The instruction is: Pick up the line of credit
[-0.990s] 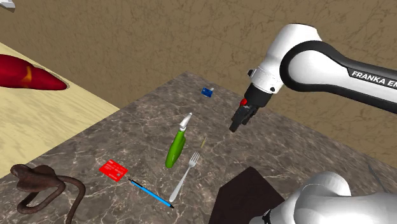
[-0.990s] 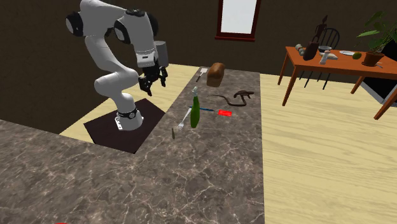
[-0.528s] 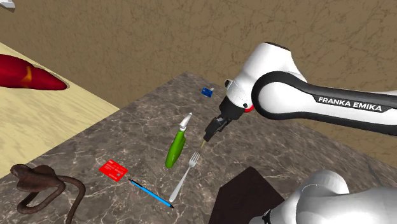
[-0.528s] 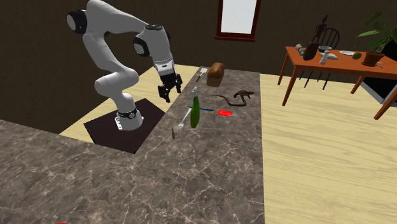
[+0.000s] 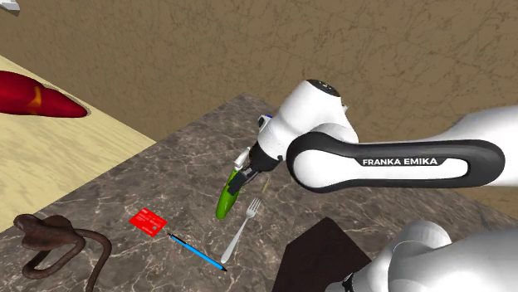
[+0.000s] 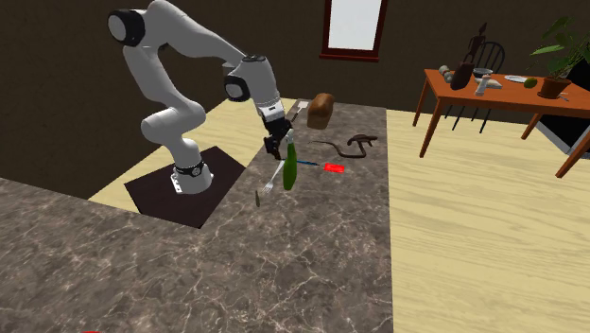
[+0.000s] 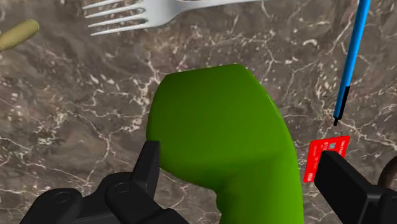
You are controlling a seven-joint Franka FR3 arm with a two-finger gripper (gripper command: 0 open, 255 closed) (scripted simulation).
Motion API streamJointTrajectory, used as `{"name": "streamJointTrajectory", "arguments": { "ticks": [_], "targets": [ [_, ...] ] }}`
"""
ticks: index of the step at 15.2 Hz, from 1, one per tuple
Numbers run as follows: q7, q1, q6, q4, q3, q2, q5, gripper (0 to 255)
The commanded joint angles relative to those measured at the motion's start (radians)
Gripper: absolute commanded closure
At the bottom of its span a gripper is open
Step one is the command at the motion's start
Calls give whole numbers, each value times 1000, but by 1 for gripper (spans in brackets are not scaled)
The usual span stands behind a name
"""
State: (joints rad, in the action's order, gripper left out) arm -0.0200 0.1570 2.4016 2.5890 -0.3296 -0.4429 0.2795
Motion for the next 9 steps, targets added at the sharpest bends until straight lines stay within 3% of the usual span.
{"name": "streamJointTrajectory", "arguments": {
  "ticks": [1, 6, 9],
  "targets": [
    [17, 5, 95, -5, -37, 60, -5, 0],
    [114, -22, 304, -59, -146, 238, -104, 0],
    [243, -68, 412, -109, -219, 356, -264, 0]
  ]
}}
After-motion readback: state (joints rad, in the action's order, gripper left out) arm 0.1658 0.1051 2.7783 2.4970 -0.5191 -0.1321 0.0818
